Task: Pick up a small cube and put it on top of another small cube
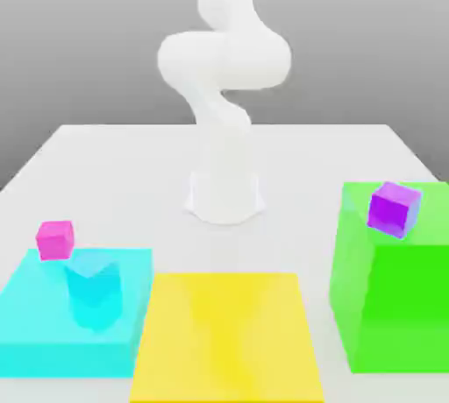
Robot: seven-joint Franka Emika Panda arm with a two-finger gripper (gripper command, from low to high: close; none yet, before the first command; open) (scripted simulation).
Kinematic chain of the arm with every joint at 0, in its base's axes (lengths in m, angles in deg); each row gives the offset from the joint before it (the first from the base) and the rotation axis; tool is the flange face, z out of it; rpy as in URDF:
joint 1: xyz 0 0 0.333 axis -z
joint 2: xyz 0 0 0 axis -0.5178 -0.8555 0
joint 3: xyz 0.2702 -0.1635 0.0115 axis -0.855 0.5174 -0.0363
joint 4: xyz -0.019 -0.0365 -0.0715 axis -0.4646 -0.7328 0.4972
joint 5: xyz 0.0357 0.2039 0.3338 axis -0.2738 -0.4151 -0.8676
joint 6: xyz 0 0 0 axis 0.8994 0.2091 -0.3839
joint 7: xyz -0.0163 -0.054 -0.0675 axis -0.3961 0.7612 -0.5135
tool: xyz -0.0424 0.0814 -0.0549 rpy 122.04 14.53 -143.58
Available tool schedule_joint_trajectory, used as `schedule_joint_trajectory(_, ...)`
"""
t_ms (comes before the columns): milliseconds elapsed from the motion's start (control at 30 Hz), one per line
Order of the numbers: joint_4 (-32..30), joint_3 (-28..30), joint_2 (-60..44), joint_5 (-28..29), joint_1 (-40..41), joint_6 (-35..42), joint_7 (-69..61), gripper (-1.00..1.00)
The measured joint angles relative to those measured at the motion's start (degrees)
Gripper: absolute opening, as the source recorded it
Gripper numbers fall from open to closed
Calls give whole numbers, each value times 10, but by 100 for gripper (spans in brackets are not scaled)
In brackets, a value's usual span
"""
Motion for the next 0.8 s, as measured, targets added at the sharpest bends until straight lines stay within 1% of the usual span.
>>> schedule_joint_trajectory(233,0,-135,-111,30,5,-1,125,0)
schedule_joint_trajectory(367,-2,-226,-171,65,12,-6,212,0)
schedule_joint_trajectory(467,-3,-297,-218,105,16,-10,287,0)
schedule_joint_trajectory(600,-3,-392,-288,181,20,-10,404,0)
schedule_joint_trajectory(700,-1,-452,-354,261,10,0,507,0)
schedule_joint_trajectory(800,4,-480,-434,356,-51,23,620,0)
